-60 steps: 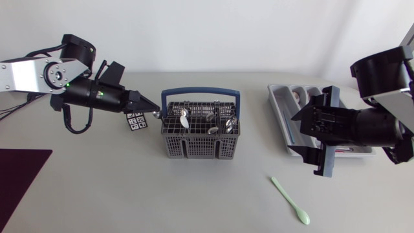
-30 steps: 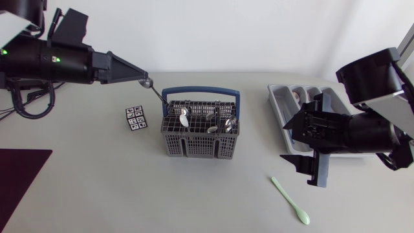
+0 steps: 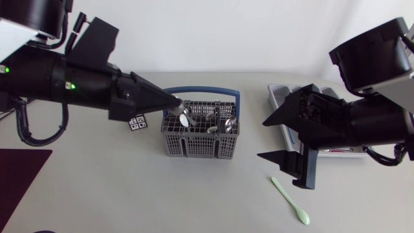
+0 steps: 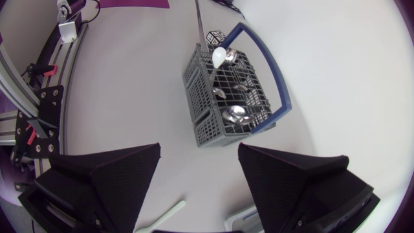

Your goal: Transfer all utensils from the basket to the drawer tray.

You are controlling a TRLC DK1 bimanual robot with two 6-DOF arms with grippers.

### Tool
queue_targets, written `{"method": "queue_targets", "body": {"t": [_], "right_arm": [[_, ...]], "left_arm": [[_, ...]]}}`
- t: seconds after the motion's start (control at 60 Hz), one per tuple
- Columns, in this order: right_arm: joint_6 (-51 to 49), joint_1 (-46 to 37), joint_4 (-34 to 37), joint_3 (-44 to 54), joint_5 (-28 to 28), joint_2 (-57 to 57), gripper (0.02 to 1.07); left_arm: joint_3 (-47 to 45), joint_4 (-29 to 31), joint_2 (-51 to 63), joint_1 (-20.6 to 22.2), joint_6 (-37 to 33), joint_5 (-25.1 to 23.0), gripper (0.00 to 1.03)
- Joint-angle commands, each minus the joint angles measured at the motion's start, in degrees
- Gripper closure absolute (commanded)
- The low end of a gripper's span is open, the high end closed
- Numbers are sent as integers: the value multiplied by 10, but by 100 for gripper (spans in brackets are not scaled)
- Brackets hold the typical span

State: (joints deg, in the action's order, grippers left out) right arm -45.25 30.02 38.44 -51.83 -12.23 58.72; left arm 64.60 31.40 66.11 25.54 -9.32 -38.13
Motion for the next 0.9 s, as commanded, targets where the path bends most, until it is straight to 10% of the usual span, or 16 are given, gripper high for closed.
{"method": "queue_targets", "body": {"t": [0.0, 0.3, 0.883], "right_arm": [[38, 27, -14, 15, -9, 6, 20], [106, 90, -76, 18, -57, 22, 22], [101, 96, -115, 27, -119, 21, 90]], "left_arm": [[-18, -16, 5, 28, -21, 2, 100], [-29, -53, 20, 106, -56, -19, 100], [-18, -49, 45, 124, -50, -50, 100]]}}
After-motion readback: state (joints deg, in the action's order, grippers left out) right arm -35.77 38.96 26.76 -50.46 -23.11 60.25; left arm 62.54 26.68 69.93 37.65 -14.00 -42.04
